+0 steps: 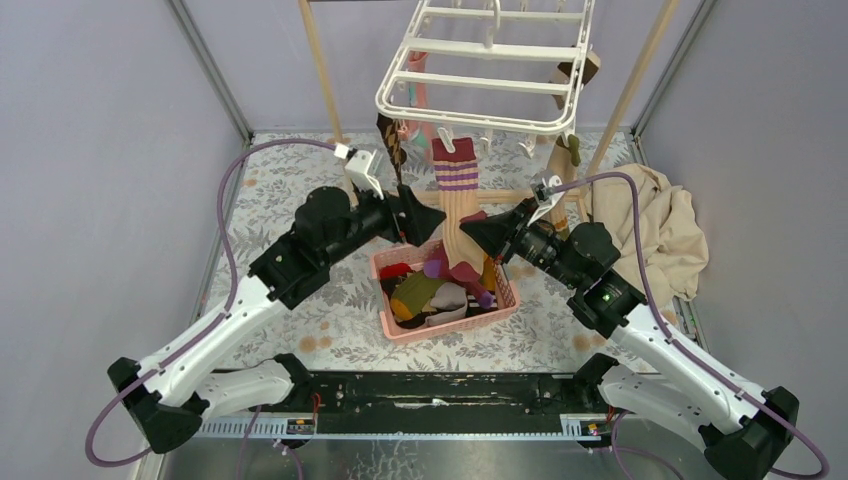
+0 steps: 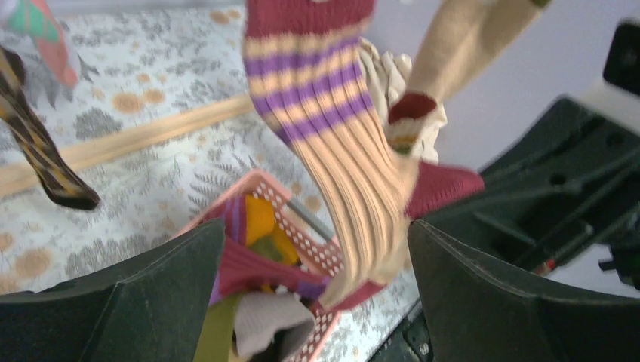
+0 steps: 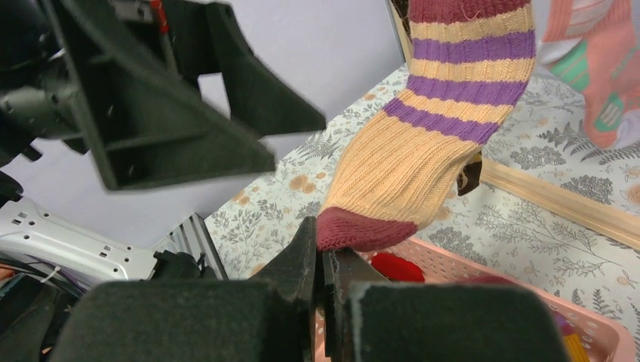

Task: Remove the socks clipped to the hanger
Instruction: Remove the sock from the hanger.

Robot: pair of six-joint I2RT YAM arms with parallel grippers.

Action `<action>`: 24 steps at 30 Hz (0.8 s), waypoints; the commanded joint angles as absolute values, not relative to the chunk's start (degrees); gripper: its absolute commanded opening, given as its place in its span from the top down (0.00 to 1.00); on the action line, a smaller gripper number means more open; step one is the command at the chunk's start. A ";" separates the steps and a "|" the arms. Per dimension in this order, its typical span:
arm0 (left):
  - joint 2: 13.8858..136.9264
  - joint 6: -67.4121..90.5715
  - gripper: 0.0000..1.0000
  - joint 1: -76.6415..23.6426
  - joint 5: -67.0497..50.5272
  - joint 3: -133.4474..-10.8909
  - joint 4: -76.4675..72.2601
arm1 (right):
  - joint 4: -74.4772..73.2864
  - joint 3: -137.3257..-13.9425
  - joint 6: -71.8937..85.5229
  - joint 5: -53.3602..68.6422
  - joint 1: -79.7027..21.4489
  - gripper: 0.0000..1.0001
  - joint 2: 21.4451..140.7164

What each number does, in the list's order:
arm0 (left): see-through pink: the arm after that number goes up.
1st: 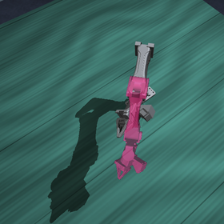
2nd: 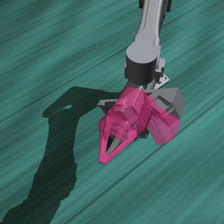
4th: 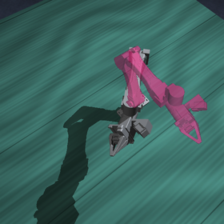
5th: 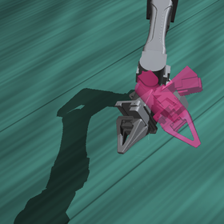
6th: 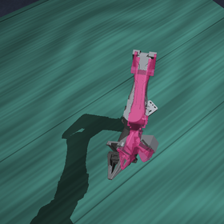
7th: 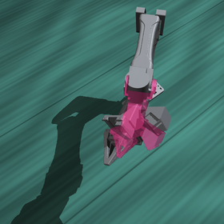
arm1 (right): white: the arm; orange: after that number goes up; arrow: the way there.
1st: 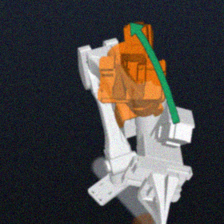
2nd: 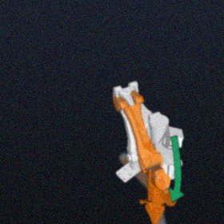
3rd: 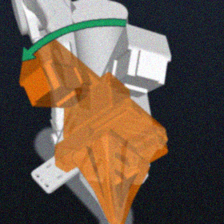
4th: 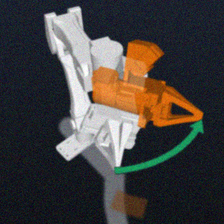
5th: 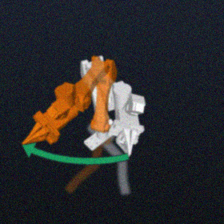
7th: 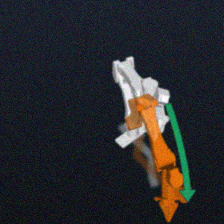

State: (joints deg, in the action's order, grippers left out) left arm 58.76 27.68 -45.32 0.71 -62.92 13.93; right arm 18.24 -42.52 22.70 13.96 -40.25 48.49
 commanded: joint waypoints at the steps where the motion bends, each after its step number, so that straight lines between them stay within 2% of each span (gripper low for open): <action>1: 62.04 27.71 0.01 -38.09 -10.34 -64.89 0.71 | 17.68 -46.34 21.27 13.34 -40.56 1.00 47.91; 10: 69.22 35.02 0.01 -29.71 -23.37 -65.33 -14.79 | 14.23 -48.77 21.08 19.36 -40.53 1.00 48.32; 17: 69.25 37.36 0.01 -29.71 -24.51 -63.64 -16.59 | 13.02 -50.18 21.98 17.55 -40.57 1.00 48.41; 24: 61.86 38.05 0.01 -29.78 -22.38 -55.44 -13.89 | 16.43 -49.89 24.32 11.37 -40.56 1.00 51.33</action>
